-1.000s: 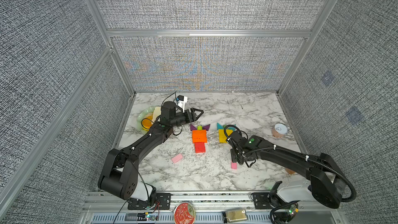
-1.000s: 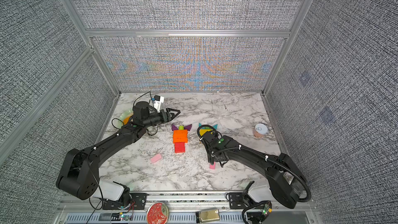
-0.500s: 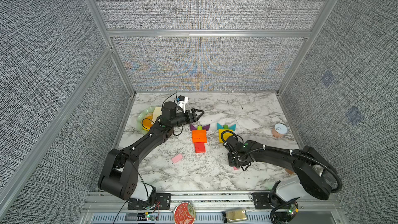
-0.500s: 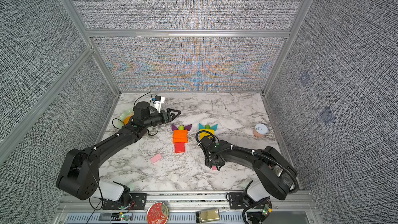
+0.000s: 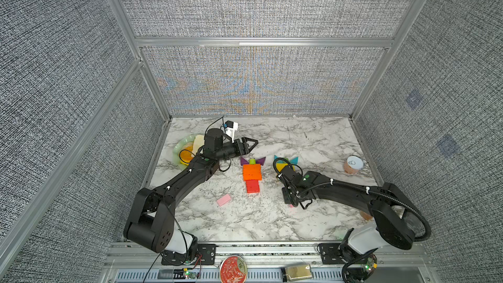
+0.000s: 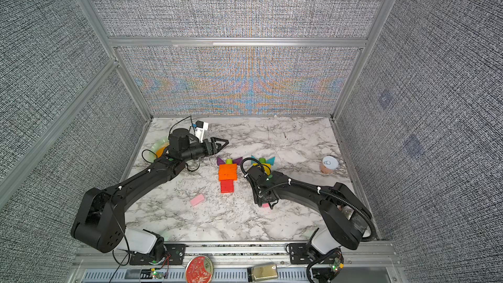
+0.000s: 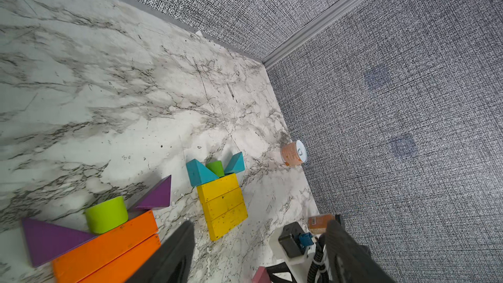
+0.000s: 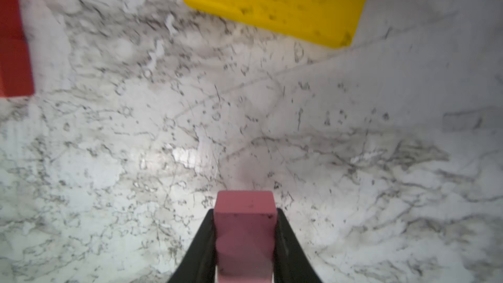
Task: Assemble a carrot with building blocks
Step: Pick up the building block from the center of the board, then place the building block at the center of the board, then assemble the building block at the center of the board.
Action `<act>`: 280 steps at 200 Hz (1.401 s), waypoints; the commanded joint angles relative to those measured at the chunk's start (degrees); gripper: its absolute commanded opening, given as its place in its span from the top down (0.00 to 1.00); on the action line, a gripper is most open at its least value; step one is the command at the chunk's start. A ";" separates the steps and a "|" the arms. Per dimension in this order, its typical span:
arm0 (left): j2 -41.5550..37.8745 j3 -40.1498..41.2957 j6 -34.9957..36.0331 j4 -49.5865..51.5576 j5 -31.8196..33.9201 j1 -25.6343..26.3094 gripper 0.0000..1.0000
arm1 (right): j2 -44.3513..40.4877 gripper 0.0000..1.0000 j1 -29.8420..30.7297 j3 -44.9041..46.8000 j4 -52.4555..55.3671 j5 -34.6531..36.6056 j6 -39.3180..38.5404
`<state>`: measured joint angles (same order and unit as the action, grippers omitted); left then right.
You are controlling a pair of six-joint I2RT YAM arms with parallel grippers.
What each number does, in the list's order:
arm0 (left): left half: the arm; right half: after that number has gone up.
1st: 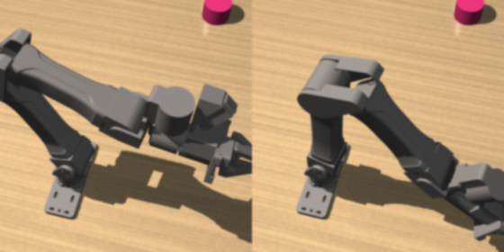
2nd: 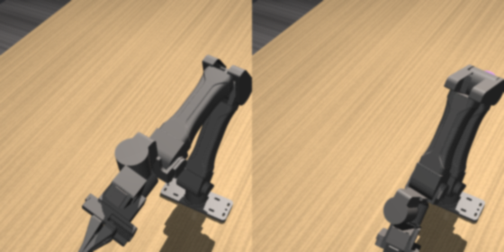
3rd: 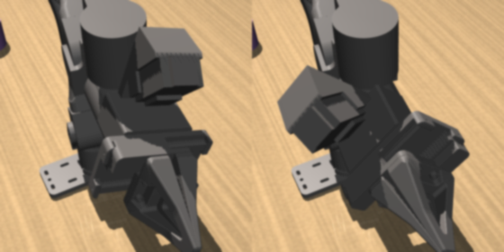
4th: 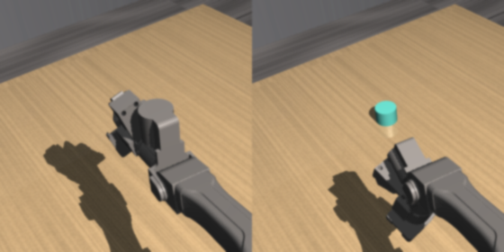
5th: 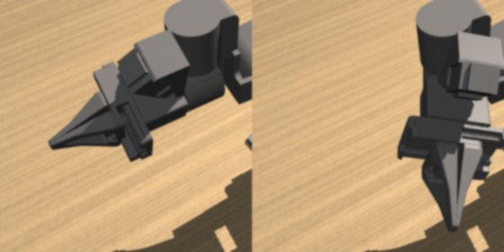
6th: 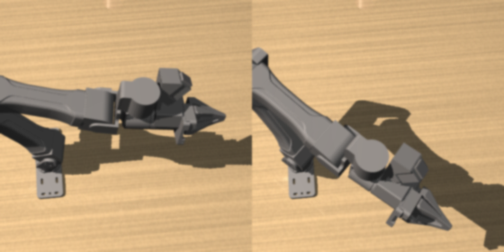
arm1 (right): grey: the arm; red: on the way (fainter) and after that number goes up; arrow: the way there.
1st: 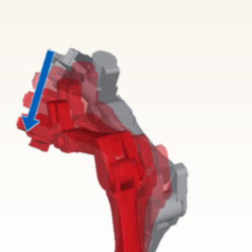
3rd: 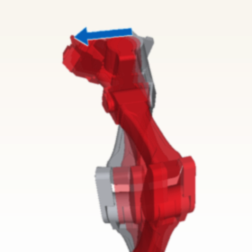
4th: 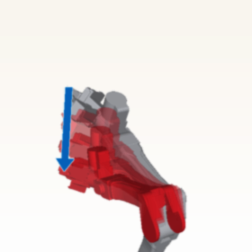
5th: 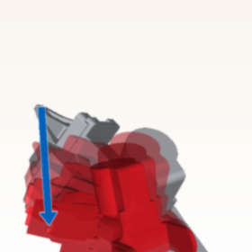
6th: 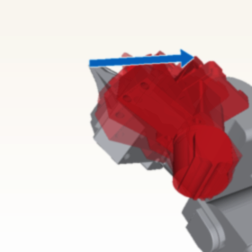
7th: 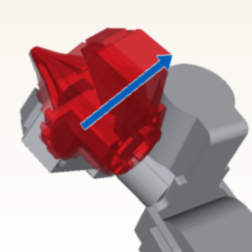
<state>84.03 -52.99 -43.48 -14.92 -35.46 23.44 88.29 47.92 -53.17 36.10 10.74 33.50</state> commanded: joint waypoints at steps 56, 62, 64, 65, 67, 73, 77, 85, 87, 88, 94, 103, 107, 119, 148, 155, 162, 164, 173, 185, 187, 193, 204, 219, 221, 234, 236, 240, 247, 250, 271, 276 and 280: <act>-0.49 -1.06 2.97 1.74 2.15 0.06 0.23 | 11.71 0.72 -1.06 -8.12 -3.68 -0.11 -17.90; -0.58 -1.10 2.89 1.75 2.07 0.09 0.23 | 12.01 0.72 -1.16 -8.01 -4.05 0.44 -18.01; -0.61 -1.09 2.88 1.74 2.06 0.06 0.23 | 12.22 0.71 -1.23 -8.01 -4.24 0.62 -18.10; -0.62 -1.08 2.88 1.74 2.06 0.09 0.23 | 12.28 0.71 -1.24 -8.00 -4.30 0.70 -18.15; -0.62 -1.06 2.88 1.73 2.06 0.09 0.23 | 12.44 0.69 -1.31 -8.00 -4.35 0.75 -18.19; -0.58 -1.12 2.88 1.73 2.06 0.03 0.23 | 12.63 0.58 -1.35 -8.07 -4.38 0.91 -18.36; -0.64 -1.11 2.88 1.73 2.06 0.03 0.23 | 12.71 0.51 -1.34 -8.02 -4.37 0.98 -18.46; -0.74 -1.06 2.99 1.73 2.06 0.04 0.23 | 12.44 0.46 -1.34 -7.83 -4.15 1.13 -18.24; -0.72 -1.10 2.91 1.73 2.11 0.07 0.23 | 12.26 0.46 -1.36 -7.76 -4.07 1.08 -18.10; -0.71 -1.08 2.94 1.73 2.13 0.09 0.23 | 12.21 0.46 -1.31 -7.75 -4.04 1.06 -18.06; -0.73 -1.00 2.97 1.76 2.15 0.10 0.23 | 11.55 0.45 -1.13 -7.36 -3.98 1.04 -17.43; -0.85 -1.11 3.07 1.74 2.24 0.04 0.23 | 10.29 0.43 -0.71 -6.41 -3.84 1.49 -16.09; -0.83 -1.11 2.97 1.81 2.16 0.04 0.23 | 9.75 0.42 -0.55 -5.92 -3.63 1.63 -15.39; -0.84 -0.99 2.88 1.58 2.07 0.09 0.23 | 8.70 0.41 0.12 -4.80 -2.54 2.21 -13.28; -1.13 -0.93 2.60 1.19 1.80 0.07 0.23 | 8.21 0.41 0.50 -2.69 -0.82 4.10 -9.73; -1.15 -0.89 2.59 1.20 1.80 0.05 0.23 | 8.17 0.42 0.46 -2.41 -0.56 4.73 -9.26; -1.15 -0.90 2.57 1.16 1.80 0.03 0.23 | 8.06 0.41 0.14 -2.17 -0.59 5.26 -8.78; -1.17 -0.89 2.58 1.20 1.80 0.03 0.23 | 8.04 0.42 -0.02 -2.13 -0.57 5.43 -8.73; -1.19 -0.89 2.53 1.16 1.80 0.06 0.23 | 7.96 0.42 -0.95 -2.10 -0.29 5.93 -8.22; -1.08 -0.87 2.53 1.17 1.80 0.08 0.23 | 7.59 0.43 -1.96 -2.16 0.26 7.31 -7.68; -1.06 -0.82 2.53 1.13 1.80 0.08 0.23 | 7.53 0.43 -2.07 -2.11 0.28 7.50 -7.66; -1.09 -0.82 2.57 1.12 1.80 0.11 0.23 | 7.18 0.43 -2.41 -2.07 0.20 7.71 -7.66; -1.13 -0.87 2.38 1.04 1.71 0.04 0.23 | 6.95 0.43 -3.04 -2.33 0.03 7.51 -7.74; -1.09 -0.85 2.35 1.03 1.58 0.08 0.23 | 7.24 0.43 -3.60 -2.84 0.03 8.06 -7.22; -1.09 -0.81 2.35 1.03 1.61 0.10 0.23 | 7.33 0.43 -3.66 -2.93 0.03 8.13 -7.11; -1.16 -0.83 2.42 0.99 1.71 0.11 0.23 | 7.68 0.43 -3.96 -3.24 0.03 8.13 -6.78; -1.17 -0.87 2.37 1.02 1.71 0.11 0.23 | 7.71 0.43 -3.97 -3.25 0.03 8.21 -6.71; -1.23 -0.82 2.35 1.03 1.71 0.09 0.23 | 7.80 0.43 -3.91 -3.34 0.03 8.23 -6.59; -1.32 -0.77 2.35 1.00 1.71 0.04 0.23 | 7.86 0.43 -3.94 -3.40 0.18 8.39 -6.29; -1.26 -0.73 2.35 1.03 1.71 0.09 0.23 | 7.85 0.43 -3.97 -3.42 0.28 8.62 -6.01; -1.24 -0.86 2.35 1.03 1.71 0.06 0.23 | 7.92 0.43 -4.27 -3.16 0.51 9.43 -5.55; -1.26 -0.75 2.35 1.03 1.71 0.05 0.23 | 8.08 0.43 -4.45 -3.24 0.63 9.43 -5.71; -1.29 -0.71 2.35 0.98 1.71 0.03 0.23 | 8.22 0.43 -4.54 -3.26 0.84 9.54 -5.72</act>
<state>83.09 -53.65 -41.63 -13.21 -33.21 23.46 96.09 43.83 -56.25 35.27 18.57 26.39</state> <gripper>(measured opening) 0.772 0.572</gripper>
